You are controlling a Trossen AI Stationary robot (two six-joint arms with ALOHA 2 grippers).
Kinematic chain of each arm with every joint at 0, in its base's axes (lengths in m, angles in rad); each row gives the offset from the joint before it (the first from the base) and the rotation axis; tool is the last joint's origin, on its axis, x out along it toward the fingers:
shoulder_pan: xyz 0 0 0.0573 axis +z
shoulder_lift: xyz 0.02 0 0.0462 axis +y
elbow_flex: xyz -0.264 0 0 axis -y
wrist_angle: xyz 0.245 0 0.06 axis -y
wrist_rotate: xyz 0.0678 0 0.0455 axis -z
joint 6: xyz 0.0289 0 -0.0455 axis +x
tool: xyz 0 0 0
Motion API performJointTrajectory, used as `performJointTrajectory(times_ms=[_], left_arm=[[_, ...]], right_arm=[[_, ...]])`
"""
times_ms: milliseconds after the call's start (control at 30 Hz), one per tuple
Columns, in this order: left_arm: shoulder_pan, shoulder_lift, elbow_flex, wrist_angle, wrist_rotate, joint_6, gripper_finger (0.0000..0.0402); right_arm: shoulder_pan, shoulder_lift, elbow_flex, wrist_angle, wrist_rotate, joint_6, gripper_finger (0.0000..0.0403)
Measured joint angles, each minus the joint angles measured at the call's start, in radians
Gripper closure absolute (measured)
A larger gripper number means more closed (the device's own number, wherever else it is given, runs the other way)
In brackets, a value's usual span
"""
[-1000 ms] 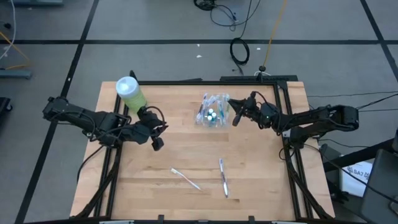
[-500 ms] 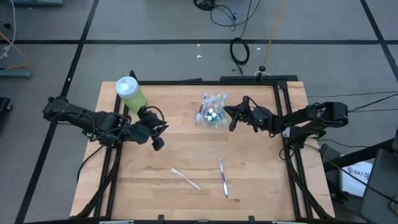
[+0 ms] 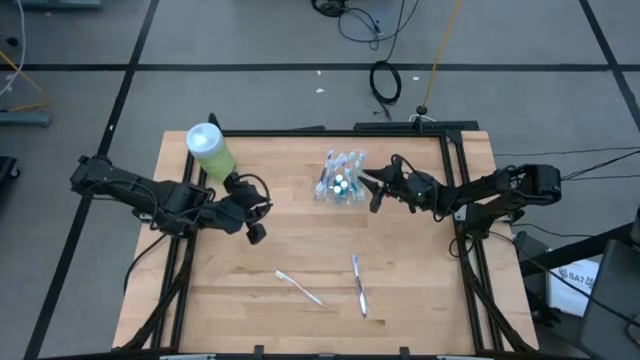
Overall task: Pick & Place toothbrushing station
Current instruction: Put the green toothbrush into the transparent organizer, then put the orange toothbrush into the transparent organizer
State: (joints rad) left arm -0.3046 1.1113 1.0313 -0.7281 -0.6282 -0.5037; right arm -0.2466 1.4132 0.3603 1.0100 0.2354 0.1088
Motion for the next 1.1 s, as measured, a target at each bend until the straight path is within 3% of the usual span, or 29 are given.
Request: performJointTrajectory(times_ms=[233,533,667,767,967,1100], left_arm=[[-0.001,0.087,0.000,0.006,0.111,-0.011,0.0323],[-0.015,0.249,0.000,0.072,0.291,-0.106,0.0323],[-0.038,0.314,0.000,0.097,0.293,-0.103,0.0323],[-0.049,0.367,0.000,0.129,0.322,-0.056,0.0323],[-0.078,0.488,0.000,0.297,0.467,0.126,0.0323],[-0.085,0.559,0.000,0.327,0.545,0.170,0.0323]], right_arm=[[0.000,0.000,0.002,0.126,0.000,-0.046,0.0248],[0.000,-0.001,0.002,0.327,-0.003,-0.050,0.0225],[-0.001,-0.001,0.002,0.369,-0.047,-0.040,0.0226],[-0.002,-0.001,0.002,0.371,-0.112,-0.042,0.0228],[-0.002,-0.001,0.002,0.371,-0.107,-0.042,0.0227],[-0.002,-0.001,0.002,0.370,-0.107,-0.042,0.0228]])
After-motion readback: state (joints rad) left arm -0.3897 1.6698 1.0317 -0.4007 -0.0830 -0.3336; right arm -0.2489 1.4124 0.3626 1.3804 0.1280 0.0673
